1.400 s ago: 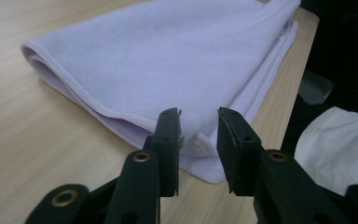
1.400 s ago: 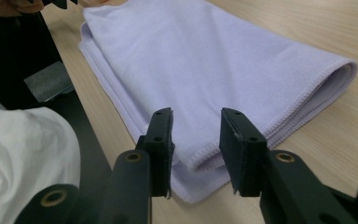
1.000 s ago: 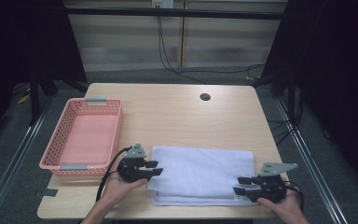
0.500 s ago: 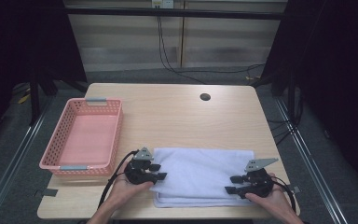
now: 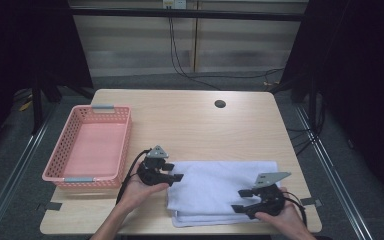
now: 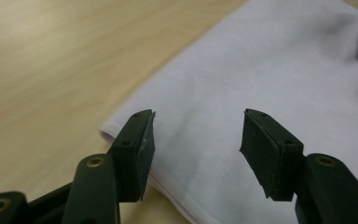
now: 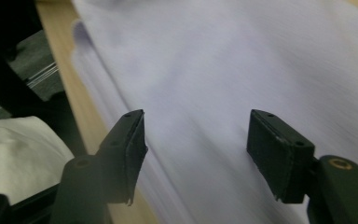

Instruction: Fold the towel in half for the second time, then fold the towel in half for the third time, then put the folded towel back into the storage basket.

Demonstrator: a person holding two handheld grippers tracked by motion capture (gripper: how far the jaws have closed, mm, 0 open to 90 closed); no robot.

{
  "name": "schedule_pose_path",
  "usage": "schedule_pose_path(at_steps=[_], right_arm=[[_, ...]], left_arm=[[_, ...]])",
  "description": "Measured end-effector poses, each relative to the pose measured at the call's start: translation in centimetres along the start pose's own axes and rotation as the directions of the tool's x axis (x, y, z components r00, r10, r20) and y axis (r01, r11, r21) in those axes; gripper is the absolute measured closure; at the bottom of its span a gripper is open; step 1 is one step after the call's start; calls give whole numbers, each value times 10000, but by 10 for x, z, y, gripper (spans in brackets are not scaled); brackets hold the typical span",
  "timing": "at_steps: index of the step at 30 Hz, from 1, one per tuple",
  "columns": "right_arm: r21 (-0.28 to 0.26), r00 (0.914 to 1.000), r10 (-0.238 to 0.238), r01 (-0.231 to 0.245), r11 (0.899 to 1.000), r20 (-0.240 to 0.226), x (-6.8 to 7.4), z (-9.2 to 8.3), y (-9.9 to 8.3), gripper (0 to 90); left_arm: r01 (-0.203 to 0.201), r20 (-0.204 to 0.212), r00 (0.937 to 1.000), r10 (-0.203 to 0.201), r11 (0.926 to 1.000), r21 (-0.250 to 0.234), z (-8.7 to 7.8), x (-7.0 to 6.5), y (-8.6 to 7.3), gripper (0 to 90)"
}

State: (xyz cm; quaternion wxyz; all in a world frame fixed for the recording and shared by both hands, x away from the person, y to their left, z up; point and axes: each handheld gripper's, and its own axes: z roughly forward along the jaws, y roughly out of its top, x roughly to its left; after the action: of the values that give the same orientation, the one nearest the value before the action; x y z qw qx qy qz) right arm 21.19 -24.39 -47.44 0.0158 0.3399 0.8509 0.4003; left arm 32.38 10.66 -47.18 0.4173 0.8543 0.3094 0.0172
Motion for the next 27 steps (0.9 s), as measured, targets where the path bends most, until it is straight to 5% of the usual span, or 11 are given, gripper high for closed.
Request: schedule_pose_path(at_steps=[5, 10, 15, 21, 27], right_arm=[[113, 9932, -672, 686, 9976, -953, 32, 37, 30, 323], [277, 9813, -1002, 1061, 9940, -1644, 50, 68, 55, 319], [665, 9681, -1277, 1450, 9872, -2155, 62, 99, 67, 308], [744, 9574, -1596, 1821, 9805, -2406, 74, 121, 72, 266], [745, 9607, -1787, 1983, 9773, -2122, 79, 126, 67, 256]], left_arm=[[352, -140, 9993, -352, 9994, 25, 3, 15, 6, 438], [167, -135, 9998, -166, 9998, 127, 5, 20, 9, 432], [422, -298, 9987, -416, 9989, 195, 10, 28, 8, 431], [688, -484, 9965, -676, 9974, 230, 20, 38, 11, 422], [782, -459, 9960, -772, 9967, 210, 21, 42, 8, 410]])
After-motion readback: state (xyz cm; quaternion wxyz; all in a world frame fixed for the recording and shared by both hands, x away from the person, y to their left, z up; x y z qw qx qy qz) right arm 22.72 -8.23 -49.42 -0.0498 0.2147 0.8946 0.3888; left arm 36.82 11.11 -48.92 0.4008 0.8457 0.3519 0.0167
